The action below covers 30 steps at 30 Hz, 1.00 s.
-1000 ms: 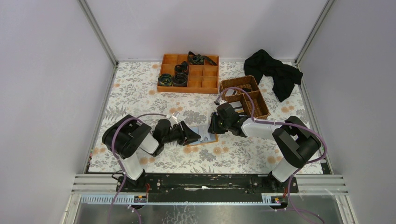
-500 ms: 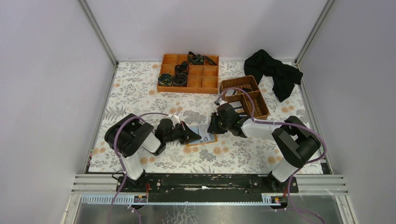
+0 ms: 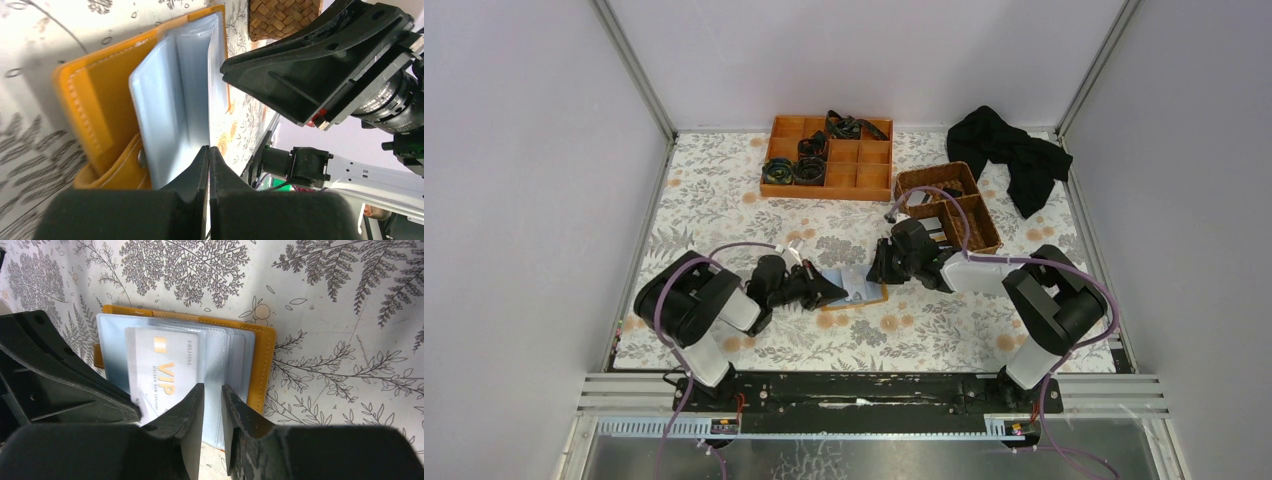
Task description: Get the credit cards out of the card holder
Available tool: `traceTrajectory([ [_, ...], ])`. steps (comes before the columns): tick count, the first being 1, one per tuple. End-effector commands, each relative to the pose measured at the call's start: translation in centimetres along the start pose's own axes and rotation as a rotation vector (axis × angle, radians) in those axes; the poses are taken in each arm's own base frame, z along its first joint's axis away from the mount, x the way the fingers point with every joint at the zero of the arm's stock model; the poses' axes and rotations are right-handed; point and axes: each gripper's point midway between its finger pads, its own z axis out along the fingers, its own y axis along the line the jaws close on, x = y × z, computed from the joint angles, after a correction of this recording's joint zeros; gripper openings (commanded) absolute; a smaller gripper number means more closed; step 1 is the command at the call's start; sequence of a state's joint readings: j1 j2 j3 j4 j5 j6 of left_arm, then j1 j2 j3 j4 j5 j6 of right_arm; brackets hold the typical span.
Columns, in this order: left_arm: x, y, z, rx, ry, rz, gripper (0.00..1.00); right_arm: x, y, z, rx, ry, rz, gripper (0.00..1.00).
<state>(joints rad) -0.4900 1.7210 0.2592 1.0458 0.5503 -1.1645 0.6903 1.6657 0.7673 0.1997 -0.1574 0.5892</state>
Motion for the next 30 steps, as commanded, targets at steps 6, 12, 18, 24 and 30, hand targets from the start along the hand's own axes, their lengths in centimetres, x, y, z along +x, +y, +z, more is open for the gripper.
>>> traceTrajectory([
  [6, -0.6, 2.7, -3.1, -0.214, -0.048, 0.111, 0.0, 0.9, -3.1, 1.0, 0.064, 0.06, 0.024, 0.27],
  [12, -1.5, 2.1, -4.3, -0.259, -0.066, 0.141, 0.0, 0.9, -3.1, 1.3, 0.06, 0.062, 0.029, 0.27],
  [18, -2.7, 1.3, -5.5, -0.292, -0.138, 0.158, 0.0, 0.7, -3.3, 0.9, 0.078, 0.051, 0.014, 0.27],
  [24, -5.4, -1.0, -8.4, -0.301, -0.278, 0.192, 0.0, 0.5, -3.0, 0.9, 0.065, 0.05, 0.003, 0.28],
  [30, -5.6, -4.3, -8.2, -0.145, -0.277, 0.223, 0.0, -0.2, -2.3, -0.1, 0.039, 0.016, -0.004, 0.29],
])
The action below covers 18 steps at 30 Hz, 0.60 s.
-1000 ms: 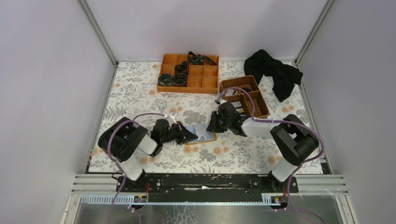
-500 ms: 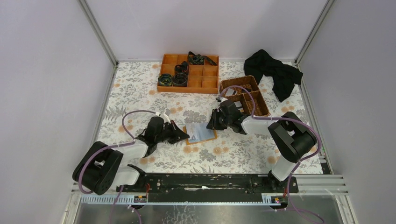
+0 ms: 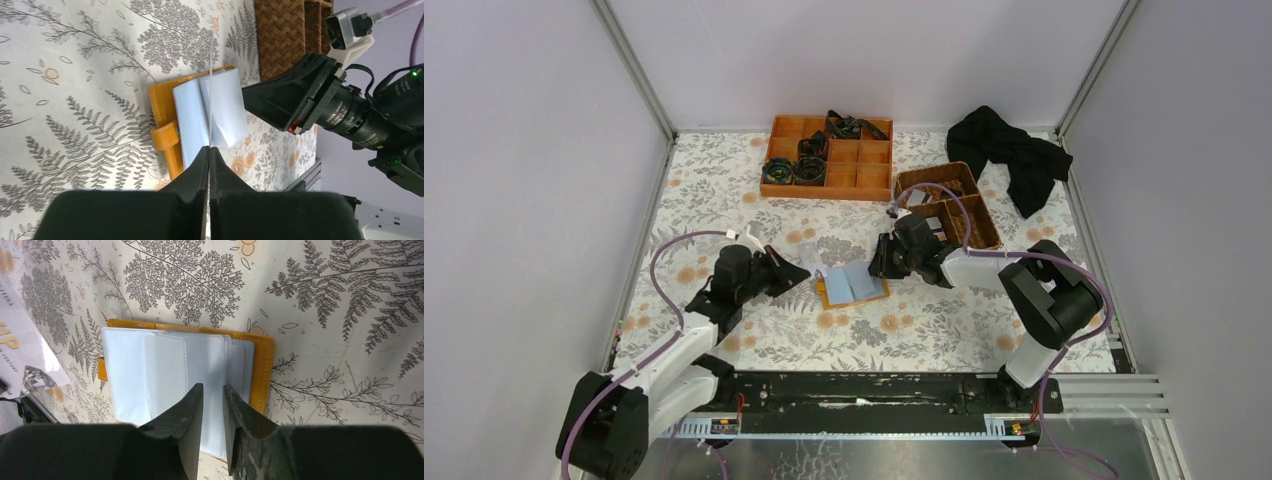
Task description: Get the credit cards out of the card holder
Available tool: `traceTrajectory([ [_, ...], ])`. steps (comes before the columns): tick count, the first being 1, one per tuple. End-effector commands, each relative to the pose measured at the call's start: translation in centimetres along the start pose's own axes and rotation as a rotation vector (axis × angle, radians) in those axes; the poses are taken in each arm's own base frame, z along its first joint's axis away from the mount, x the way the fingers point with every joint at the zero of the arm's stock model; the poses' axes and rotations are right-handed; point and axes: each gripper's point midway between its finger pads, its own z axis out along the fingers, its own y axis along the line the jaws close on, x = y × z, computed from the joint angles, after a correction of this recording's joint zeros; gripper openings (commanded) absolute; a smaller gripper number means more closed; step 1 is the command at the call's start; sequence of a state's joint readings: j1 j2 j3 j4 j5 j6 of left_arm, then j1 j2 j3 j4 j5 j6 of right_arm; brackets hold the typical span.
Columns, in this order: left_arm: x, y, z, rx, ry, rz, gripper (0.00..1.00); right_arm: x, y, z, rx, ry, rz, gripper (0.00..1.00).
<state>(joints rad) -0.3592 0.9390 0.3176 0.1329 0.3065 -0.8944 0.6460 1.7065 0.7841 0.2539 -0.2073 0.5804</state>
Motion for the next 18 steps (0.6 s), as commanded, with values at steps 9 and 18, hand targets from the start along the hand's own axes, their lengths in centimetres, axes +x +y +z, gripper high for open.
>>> traceTrajectory([
  [9, -1.7, -6.9, -0.8, 0.388, -0.08, 0.115, 0.0, -4.9, 0.6, -8.3, 0.046, -0.304, -0.129, 0.36],
  [18, -1.4, -12.1, -3.6, 0.691, -0.071, 0.219, 0.0, -5.8, 9.3, -13.4, -0.432, -0.453, -0.202, 0.7],
])
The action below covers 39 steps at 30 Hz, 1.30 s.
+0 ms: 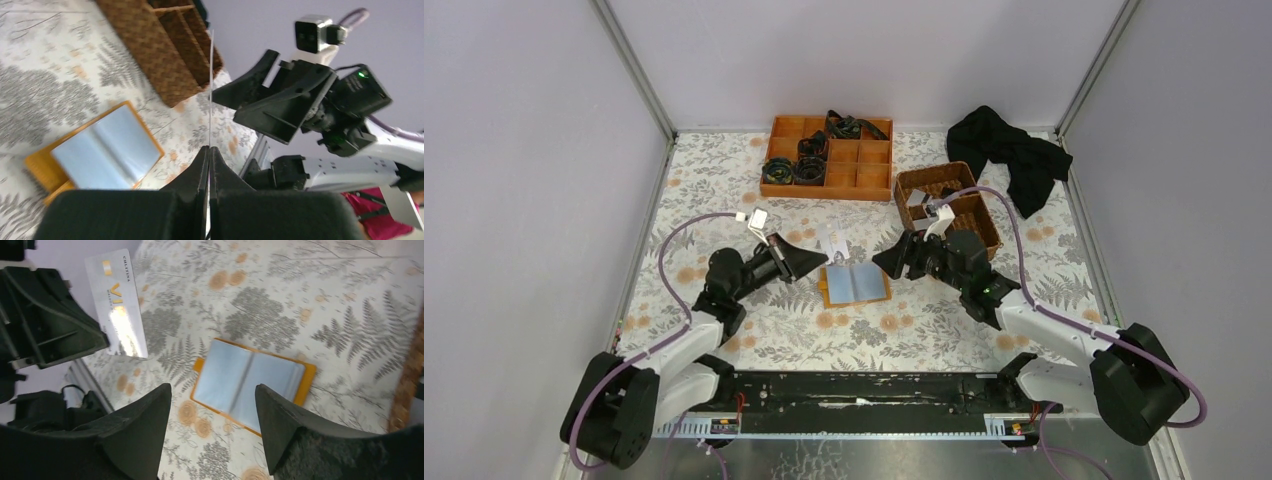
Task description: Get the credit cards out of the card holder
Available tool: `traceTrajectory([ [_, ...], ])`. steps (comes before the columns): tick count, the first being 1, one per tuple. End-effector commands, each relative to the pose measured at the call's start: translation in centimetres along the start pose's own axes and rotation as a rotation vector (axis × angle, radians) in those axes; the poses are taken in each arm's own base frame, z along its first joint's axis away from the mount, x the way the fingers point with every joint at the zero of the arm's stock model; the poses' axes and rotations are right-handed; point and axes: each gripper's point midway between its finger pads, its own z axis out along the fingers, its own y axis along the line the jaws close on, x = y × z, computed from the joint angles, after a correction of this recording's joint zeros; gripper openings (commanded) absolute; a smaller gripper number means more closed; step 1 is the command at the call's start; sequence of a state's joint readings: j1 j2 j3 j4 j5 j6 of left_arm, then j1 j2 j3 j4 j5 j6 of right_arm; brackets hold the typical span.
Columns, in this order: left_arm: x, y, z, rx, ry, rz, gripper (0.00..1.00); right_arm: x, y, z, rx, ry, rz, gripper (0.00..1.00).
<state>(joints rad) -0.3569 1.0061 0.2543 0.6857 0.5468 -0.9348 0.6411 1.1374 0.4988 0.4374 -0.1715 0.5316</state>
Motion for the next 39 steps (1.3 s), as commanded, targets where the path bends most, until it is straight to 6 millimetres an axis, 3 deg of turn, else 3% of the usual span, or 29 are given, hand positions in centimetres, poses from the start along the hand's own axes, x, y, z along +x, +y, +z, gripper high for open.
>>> traceTrajectory([
  [1, -1.0, -5.7, -0.8, 0.302, -0.034, 0.094, 0.0, -2.6, 5.3, -0.3, -0.253, -0.058, -0.037, 0.7],
  [6, -0.3, -7.3, -1.4, 0.425, -0.001, 0.079, 0.0, -3.6, 8.7, -1.8, -0.443, -0.104, -0.037, 0.63],
  [20, 0.8, -7.4, -0.8, 0.448, 0.034, 0.078, 0.0, -3.5, 11.5, -1.5, -0.608, -0.048, 0.029, 0.54],
  [23, 1.0, -7.4, -0.6, 0.45, 0.038, 0.074, 0.0, -3.4, 11.4, -1.4, -0.607, -0.045, 0.034, 0.26],
  [29, 0.7, -6.7, -0.1, 0.416, 0.019, 0.076, 0.0, -3.4, 10.5, -1.5, -0.54, -0.048, 0.009, 0.0],
  [39, 1.0, -6.3, 0.3, 0.423, 0.031, 0.066, 0.0, -3.7, 8.9, -1.2, -0.424, -0.047, -0.059, 0.0],
])
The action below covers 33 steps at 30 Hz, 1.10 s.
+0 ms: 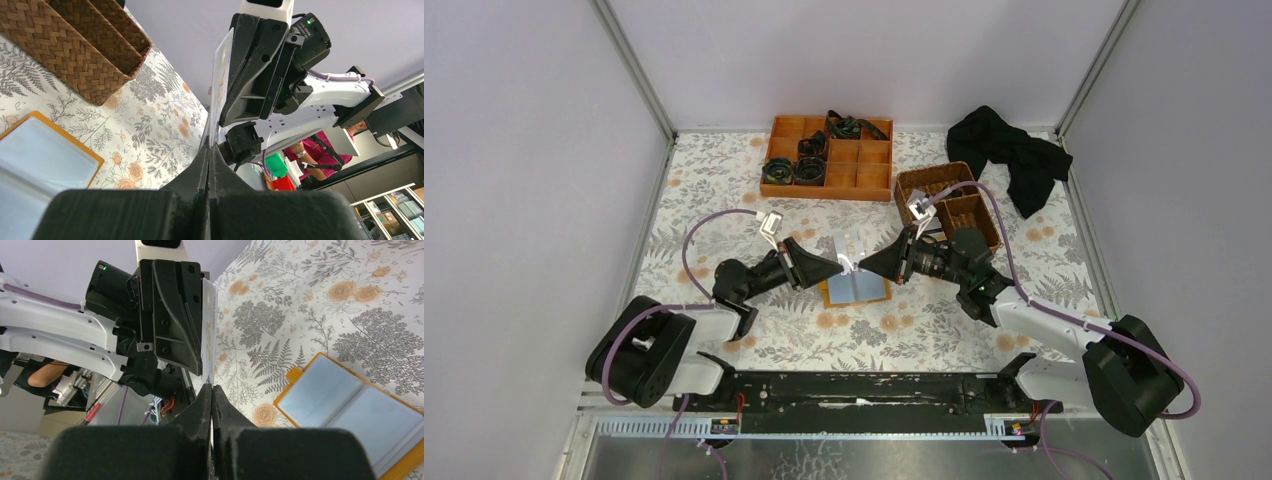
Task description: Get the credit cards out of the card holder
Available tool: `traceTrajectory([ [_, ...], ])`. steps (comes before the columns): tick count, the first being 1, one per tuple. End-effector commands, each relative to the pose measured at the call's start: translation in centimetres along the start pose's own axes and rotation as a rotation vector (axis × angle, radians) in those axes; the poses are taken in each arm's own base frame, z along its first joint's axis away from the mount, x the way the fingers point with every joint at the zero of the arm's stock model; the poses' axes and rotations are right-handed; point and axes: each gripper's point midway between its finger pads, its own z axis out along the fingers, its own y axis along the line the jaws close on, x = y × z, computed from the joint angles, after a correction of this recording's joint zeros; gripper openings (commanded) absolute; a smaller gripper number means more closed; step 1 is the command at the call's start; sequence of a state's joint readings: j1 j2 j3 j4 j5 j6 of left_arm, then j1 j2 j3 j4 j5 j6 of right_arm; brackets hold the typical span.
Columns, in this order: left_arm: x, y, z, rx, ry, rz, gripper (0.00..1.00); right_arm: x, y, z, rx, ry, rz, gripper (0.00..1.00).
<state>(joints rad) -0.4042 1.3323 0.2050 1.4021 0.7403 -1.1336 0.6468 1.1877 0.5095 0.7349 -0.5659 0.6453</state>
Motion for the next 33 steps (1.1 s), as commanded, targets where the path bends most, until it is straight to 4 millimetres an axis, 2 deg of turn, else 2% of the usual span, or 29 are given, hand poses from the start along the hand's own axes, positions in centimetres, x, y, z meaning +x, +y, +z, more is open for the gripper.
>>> traceTrajectory([
  [1, -0.8, -1.2, 0.3, 0.063, -0.019, 0.069, 0.0, -2.9, 0.1, 0.1, 0.04, -0.069, -0.099, 0.0],
  [7, -0.6, -1.0, 0.4, 0.069, -0.002, 0.085, 0.0, -2.6, 0.0, 0.3, 0.035, -0.035, -0.117, 0.02],
  [11, -0.3, -1.2, 0.6, 0.086, 0.02, 0.096, 0.0, -2.6, -0.3, 0.4, 0.05, -0.032, -0.126, 0.4],
  [13, 0.1, -1.4, 0.6, 0.096, 0.039, 0.098, 0.0, -2.9, -0.4, 0.5, 0.058, -0.037, -0.137, 0.51],
  [17, 1.0, -1.8, 0.7, 0.125, 0.08, 0.089, 0.0, -3.9, -0.4, 0.7, 0.071, -0.048, -0.173, 0.52],
  [22, 2.2, -2.2, 0.5, 0.156, 0.124, 0.077, 0.0, -5.1, -0.1, 1.0, 0.054, -0.054, -0.207, 0.45],
  [24, 2.5, -2.3, 0.5, 0.162, 0.134, 0.078, 0.0, -5.4, 0.0, 1.1, 0.04, -0.049, -0.211, 0.37],
  [28, 2.7, -2.4, 0.5, 0.171, 0.15, 0.08, 0.0, -5.1, 0.2, 1.5, 0.008, -0.028, -0.194, 0.13],
  [29, 2.7, -2.5, 0.6, 0.173, 0.149, 0.083, 0.0, -4.9, 0.3, 1.5, -0.002, -0.02, -0.188, 0.11],
  [31, 2.5, -2.6, 0.6, 0.175, 0.145, 0.084, 0.0, -4.4, 0.3, 1.6, -0.014, -0.004, -0.175, 0.11],
  [33, 2.3, -2.7, 0.7, 0.176, 0.135, 0.088, 0.0, -4.0, 0.3, 1.6, -0.025, 0.01, -0.166, 0.21],
])
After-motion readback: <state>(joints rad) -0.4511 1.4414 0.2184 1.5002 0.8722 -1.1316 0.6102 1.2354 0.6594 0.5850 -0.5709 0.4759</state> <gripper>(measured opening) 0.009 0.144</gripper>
